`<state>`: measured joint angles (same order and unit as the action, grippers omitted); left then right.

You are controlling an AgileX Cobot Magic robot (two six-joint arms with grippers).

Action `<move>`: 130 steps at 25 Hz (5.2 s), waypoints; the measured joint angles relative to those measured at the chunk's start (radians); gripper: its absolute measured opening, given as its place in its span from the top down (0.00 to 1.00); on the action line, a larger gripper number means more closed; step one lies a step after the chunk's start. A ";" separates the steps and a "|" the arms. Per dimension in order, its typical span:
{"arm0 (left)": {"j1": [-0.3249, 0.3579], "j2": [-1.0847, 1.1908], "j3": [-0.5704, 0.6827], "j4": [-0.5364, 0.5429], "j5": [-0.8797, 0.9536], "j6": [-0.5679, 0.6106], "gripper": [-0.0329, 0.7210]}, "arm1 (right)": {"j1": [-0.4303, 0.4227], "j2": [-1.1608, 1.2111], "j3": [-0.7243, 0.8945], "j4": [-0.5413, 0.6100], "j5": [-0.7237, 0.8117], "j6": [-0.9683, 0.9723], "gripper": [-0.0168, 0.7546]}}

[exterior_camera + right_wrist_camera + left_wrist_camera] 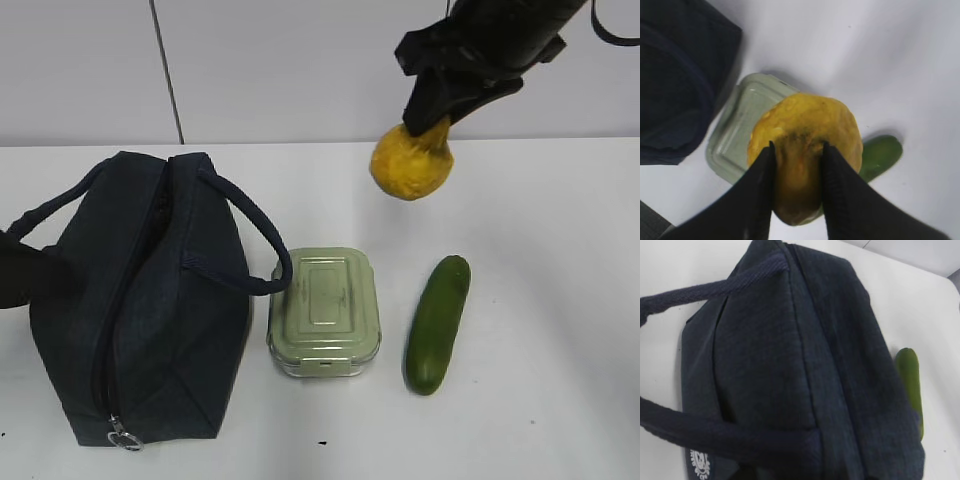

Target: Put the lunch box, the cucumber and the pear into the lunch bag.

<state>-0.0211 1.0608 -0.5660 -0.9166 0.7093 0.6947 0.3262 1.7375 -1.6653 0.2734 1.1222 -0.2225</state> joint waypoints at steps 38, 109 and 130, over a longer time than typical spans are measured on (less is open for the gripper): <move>0.000 0.095 -0.020 -0.035 -0.020 0.029 0.98 | 0.164 0.395 -0.037 0.822 -0.322 -0.587 0.51; 0.001 0.095 -0.020 -0.035 -0.022 0.029 0.98 | 0.103 0.292 0.059 -0.406 0.099 0.865 0.57; 0.001 0.095 -0.020 -0.035 -0.024 0.029 0.98 | 0.103 0.370 0.059 -0.437 0.096 0.863 0.26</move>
<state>-0.0202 1.1561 -0.5865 -0.9519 0.6851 0.7236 0.4289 2.1080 -1.6068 -0.1637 1.2186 0.6400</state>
